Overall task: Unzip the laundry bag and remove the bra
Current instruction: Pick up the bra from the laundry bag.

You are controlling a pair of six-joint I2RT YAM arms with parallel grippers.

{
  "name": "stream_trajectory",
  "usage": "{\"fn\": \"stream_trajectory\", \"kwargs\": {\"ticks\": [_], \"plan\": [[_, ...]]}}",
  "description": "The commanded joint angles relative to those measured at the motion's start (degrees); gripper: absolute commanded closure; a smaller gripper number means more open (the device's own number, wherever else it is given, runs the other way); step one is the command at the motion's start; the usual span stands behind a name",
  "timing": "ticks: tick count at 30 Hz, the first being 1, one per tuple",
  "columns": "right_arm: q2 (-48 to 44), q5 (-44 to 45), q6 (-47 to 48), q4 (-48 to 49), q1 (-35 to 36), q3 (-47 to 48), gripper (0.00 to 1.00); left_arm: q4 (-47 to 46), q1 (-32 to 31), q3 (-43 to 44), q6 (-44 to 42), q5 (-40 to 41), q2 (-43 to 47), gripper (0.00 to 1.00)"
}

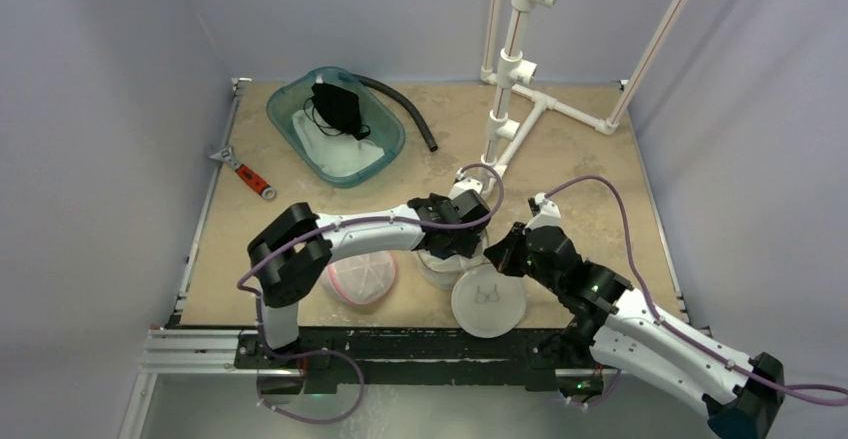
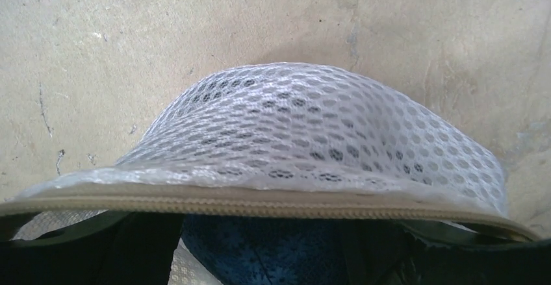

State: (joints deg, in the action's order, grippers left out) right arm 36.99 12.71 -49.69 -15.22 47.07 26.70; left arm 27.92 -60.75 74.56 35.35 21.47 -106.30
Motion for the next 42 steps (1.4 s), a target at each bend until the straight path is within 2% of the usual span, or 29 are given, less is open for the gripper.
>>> {"fn": "stream_trajectory", "kwargs": {"ticks": [1, 3, 8, 14, 32, 42], "plan": [[-0.41, 0.69, 0.17, -0.17, -0.25, -0.4, 1.0, -1.25, 0.88, 2.17, 0.7, 0.03, -2.4, 0.24], [-0.56, 0.68, 0.11, -0.24, -0.22, -0.4, 1.0, -2.31, 0.82, 1.7, 0.72, -0.92, -3.15, 0.33], [-0.63, 0.74, 0.06, -0.23, -0.22, -0.42, 1.0, -3.9, 0.85, 0.38, 0.75, -2.65, -3.85, 0.65], [-0.43, 0.82, -0.06, -0.32, -0.26, -0.33, 1.0, -3.39, 0.88, -0.09, 0.54, -2.32, 0.59, 1.0], [-0.25, 0.88, -0.78, -0.6, -0.23, -0.6, 1.0, -1.97, 0.72, 2.11, -2.61, -8.51, 20.54, 1.0], [-0.56, 1.24, -1.34, -1.07, -0.25, -0.47, 1.0, 0.24, 0.74, 7.65, -3.9, -11.67, 23.55, 1.0]]}}
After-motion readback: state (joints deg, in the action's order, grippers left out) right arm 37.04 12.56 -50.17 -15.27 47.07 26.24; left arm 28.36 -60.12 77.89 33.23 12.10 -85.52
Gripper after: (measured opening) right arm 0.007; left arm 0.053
